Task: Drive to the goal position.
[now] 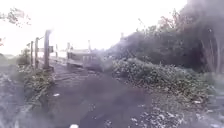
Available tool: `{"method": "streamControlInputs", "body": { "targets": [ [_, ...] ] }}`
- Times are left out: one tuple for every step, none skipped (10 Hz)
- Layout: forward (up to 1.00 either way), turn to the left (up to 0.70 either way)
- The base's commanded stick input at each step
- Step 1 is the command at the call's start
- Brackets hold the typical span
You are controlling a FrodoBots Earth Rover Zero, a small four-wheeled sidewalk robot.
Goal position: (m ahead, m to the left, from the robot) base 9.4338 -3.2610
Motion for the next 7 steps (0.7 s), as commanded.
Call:
{"method": "streamControlInputs", "body": {
  "targets": [
    [0.7, 0.14],
    [0.7, 0.14],
    [0.0, 0.7],
    [0.0, 0.7],
    [0.0, 0.7],
    [0.0, 0.7],
    [0.0, 0.7]
  ]
}}
